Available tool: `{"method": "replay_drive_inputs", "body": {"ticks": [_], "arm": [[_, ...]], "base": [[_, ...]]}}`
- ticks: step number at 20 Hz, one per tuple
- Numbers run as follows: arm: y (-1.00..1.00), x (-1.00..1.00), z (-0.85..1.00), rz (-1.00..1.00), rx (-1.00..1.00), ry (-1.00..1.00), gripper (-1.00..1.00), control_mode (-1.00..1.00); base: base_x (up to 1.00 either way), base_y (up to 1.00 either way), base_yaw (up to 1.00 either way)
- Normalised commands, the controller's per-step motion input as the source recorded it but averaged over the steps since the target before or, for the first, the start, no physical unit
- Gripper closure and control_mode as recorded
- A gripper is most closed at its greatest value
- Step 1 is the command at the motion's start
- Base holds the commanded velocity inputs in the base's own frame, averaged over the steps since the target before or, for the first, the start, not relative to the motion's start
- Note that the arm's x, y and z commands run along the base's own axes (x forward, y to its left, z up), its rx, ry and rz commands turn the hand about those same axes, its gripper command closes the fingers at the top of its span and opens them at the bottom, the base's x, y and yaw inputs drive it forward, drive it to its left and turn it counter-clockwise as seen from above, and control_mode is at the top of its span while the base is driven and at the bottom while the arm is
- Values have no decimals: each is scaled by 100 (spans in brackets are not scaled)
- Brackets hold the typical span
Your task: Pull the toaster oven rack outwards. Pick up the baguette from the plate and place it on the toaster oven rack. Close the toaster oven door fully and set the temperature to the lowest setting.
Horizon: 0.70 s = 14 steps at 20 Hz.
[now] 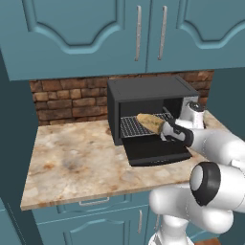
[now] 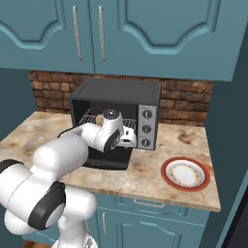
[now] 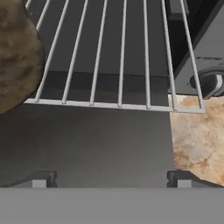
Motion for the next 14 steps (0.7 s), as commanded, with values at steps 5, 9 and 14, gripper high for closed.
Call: {"method": "replay_drive_inputs", "body": {"ticks": [5,9,14], "arm": [[0,7,-4,0,3,-16,-100,-100],[0,18,0,0,2,-17,-100,-100],[2,34,0,0,0,-9,-100,-100]], "base": [[0,0,0],[0,0,0],[0,0,0]]}}
